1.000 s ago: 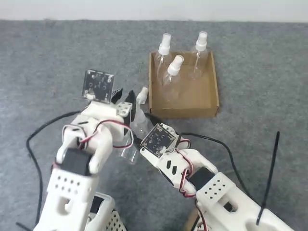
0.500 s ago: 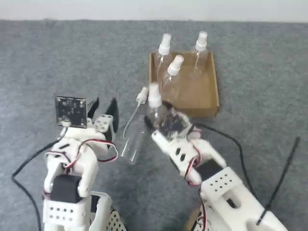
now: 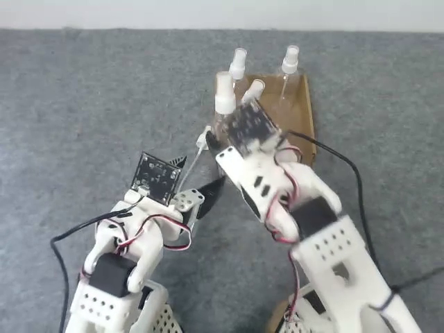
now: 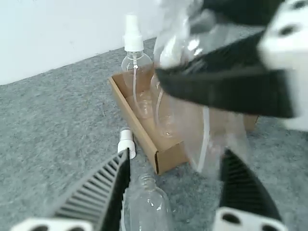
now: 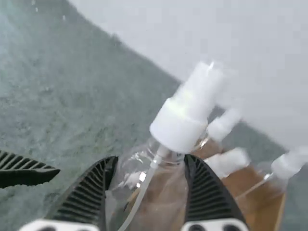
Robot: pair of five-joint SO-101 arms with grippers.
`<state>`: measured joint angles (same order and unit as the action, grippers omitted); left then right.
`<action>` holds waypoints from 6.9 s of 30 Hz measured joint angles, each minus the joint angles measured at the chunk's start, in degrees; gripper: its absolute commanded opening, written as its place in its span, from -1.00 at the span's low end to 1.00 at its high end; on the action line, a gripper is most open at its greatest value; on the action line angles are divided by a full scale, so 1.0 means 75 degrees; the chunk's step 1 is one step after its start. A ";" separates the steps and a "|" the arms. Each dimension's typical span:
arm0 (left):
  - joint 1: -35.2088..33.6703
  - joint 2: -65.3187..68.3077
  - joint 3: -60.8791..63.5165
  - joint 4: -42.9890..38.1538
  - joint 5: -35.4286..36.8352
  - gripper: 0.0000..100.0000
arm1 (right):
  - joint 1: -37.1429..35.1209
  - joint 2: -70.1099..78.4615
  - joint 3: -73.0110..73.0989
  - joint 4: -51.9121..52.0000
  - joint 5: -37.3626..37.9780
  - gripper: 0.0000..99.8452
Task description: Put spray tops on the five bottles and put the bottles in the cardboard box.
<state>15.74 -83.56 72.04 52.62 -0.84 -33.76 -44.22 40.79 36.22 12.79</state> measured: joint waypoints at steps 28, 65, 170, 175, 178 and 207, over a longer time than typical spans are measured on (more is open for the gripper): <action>-0.0059 -0.0035 0.0504 -0.0481 -0.0223 -0.51 | 0.0469 0.0258 -0.1184 0.2485 -0.0258 -0.99; -0.1348 -0.0047 0.0949 -0.1641 -0.0270 -0.97 | 0.3388 0.6154 -0.1184 -0.4525 0.0715 -0.99; -0.1383 -0.0047 0.0949 -0.1653 -0.0270 -0.97 | 0.3247 0.6916 -0.1266 -0.5673 0.0738 -0.70; -0.1383 -0.0047 0.0949 -0.1653 -0.0270 -0.97 | 0.3247 0.6916 -0.1266 -0.5673 0.0738 -0.70; -0.1383 -0.0047 0.0949 -0.1653 -0.0270 -0.97 | 0.3247 0.6916 -0.1266 -0.5673 0.0738 -0.63; -0.1383 -0.0047 0.0949 -0.1653 -0.0270 -0.97 | 0.3259 0.6646 -0.2356 -0.3856 0.0738 -0.49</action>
<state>5.36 -83.91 79.16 40.22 -2.86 -9.32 5.63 23.12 7.30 18.33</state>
